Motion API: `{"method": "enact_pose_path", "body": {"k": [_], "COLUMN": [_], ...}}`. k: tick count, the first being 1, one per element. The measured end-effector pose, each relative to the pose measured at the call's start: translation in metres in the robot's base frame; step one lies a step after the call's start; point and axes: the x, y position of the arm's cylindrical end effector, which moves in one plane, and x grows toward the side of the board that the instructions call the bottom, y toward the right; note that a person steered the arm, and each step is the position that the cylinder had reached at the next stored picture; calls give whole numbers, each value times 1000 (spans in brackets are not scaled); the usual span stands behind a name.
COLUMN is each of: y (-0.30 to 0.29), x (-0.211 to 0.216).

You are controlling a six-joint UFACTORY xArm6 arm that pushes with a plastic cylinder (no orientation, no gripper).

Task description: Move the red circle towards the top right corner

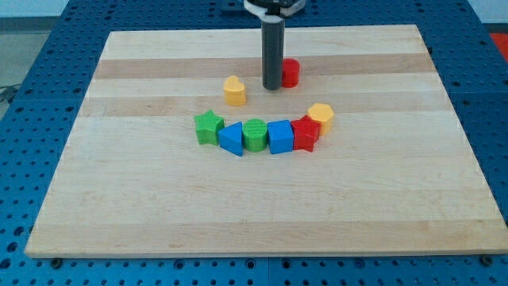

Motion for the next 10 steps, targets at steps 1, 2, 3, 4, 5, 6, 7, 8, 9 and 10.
{"method": "enact_pose_path", "body": {"k": [1, 2, 3, 4, 5, 6, 7, 8, 9, 10], "y": [11, 66, 86, 86, 87, 125, 129, 135, 152, 156], "x": [-10, -14, -16, -16, -18, -40, -43, -43, -43, -43]}}
